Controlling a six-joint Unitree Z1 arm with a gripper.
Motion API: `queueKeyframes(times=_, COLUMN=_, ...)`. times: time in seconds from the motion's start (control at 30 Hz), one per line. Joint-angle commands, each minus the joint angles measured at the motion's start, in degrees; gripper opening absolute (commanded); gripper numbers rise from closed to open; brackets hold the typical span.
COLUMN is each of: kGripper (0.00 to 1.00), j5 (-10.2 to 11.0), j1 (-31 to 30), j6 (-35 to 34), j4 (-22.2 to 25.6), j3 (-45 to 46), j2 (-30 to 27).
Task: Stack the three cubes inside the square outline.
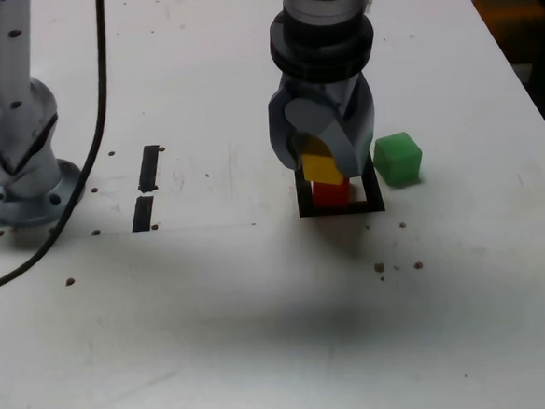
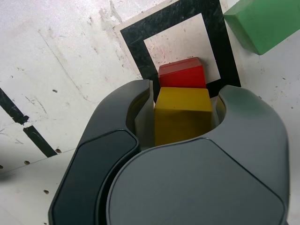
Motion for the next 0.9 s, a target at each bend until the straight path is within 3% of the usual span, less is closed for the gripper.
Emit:
queueKeyframes(times=0.0, kGripper=0.55, j5=0.1, j1=-0.1, j6=0.0, j4=-0.2, j3=0.1, j2=0.0)
queueKeyframes(times=0.17, kGripper=0.67, j5=-0.1, j1=-0.1, j6=0.0, j4=-0.9, j3=0.7, j2=0.0)
queueKeyframes(times=0.37, kGripper=0.72, j5=-0.1, j1=-0.1, j6=0.0, j4=-1.6, j3=1.2, j2=0.1)
queueKeyframes(times=0.67, kGripper=0.73, j5=1.1, j1=-0.1, j6=-0.1, j4=-1.1, j3=1.2, j2=-1.1)
queueKeyframes(times=0.87, kGripper=0.73, j5=0.8, j1=-1.0, j6=-1.8, j4=0.0, j3=4.3, j2=-5.5)
